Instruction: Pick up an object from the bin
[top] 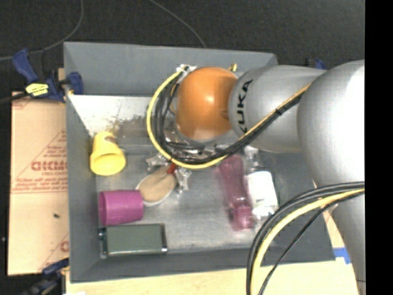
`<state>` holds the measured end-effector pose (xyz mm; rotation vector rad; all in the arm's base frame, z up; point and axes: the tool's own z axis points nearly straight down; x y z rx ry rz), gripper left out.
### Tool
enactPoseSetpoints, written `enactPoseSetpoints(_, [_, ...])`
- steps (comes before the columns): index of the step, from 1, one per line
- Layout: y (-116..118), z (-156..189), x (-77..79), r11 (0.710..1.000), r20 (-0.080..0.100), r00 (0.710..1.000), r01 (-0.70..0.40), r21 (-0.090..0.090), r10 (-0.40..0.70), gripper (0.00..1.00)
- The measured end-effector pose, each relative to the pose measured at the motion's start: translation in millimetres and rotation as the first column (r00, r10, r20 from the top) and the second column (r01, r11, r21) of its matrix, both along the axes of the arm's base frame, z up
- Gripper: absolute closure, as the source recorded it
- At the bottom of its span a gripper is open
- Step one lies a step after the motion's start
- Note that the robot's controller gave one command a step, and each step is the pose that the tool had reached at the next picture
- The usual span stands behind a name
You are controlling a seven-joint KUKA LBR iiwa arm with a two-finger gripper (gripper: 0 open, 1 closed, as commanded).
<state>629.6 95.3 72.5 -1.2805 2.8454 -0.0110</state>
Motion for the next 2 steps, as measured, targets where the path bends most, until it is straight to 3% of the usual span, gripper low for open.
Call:
enactPoseSetpoints(1, [2.4, 10.1, -4.1, 1.0, 0.0, 1.0, -0.02, -0.001, 0.02, 1.0])
enactPoseSetpoints(2, [0.3, 3.0, 3.8, 0.999, 0.009, 0.999, -0.043, 0.0, 0.043, 1.0])
